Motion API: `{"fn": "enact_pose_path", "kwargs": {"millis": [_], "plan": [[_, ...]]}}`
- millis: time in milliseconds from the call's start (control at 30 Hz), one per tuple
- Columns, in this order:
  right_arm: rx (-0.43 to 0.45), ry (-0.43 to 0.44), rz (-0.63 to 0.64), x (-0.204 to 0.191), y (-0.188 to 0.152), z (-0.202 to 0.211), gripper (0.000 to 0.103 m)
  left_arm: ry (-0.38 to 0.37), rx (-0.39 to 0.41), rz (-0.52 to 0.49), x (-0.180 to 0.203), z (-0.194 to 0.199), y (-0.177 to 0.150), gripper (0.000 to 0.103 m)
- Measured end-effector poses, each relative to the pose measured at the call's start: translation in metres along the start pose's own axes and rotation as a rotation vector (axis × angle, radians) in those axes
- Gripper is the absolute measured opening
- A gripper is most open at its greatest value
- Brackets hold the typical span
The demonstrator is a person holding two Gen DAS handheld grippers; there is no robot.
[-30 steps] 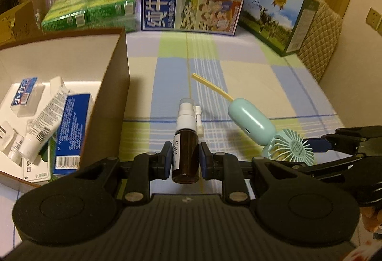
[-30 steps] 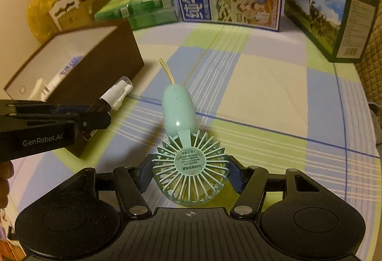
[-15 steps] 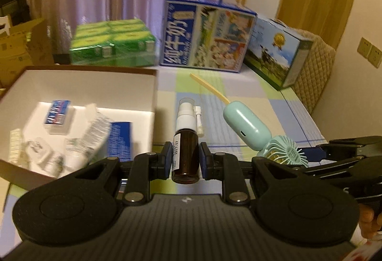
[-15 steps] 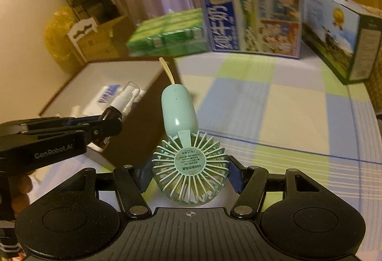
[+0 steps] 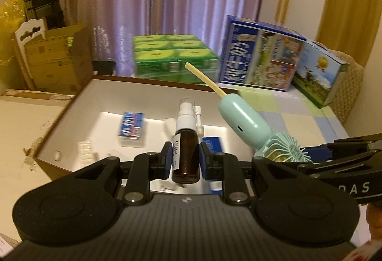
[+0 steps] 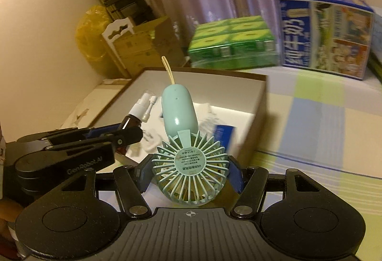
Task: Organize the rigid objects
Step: 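Lift and carry the spray bottle and green fan over the open box, then open the left tool to drop the bottle while the right tool releases the fan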
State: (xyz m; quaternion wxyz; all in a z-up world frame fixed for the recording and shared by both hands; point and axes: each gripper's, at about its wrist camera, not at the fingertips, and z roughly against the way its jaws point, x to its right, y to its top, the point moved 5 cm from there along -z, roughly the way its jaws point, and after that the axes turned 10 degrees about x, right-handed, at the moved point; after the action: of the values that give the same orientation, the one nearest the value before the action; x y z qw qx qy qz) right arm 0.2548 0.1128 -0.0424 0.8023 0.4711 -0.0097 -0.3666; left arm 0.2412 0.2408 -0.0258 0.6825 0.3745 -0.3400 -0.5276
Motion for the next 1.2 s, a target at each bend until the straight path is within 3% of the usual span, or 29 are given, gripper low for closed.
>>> {"fn": "enact_pose_path", "kwargs": {"millis": [267, 567, 900, 1200], "plan": [[-0.033, -0.012, 0.005, -0.04, 0.008, -0.061, 0.06, 0.038, -0.028, -0.013, -0.062, -0.024, 0.007, 0.019], [-0.077, -0.069, 0.003, -0.047, 0.017, -0.121, 0.06, 0.074, -0.09, -0.039, -0.113, -0.074, 0.013, 0.019], [-0.125, -0.138, 0.002, -0.033, 0.027, -0.175, 0.06, 0.074, -0.182, -0.063, -0.137, -0.134, 0.007, 0.019], [-0.151, -0.166, -0.017, -0.022, 0.032, -0.2, 0.06, 0.058, -0.226, -0.091, -0.145, -0.174, 0.004, 0.019]]}}
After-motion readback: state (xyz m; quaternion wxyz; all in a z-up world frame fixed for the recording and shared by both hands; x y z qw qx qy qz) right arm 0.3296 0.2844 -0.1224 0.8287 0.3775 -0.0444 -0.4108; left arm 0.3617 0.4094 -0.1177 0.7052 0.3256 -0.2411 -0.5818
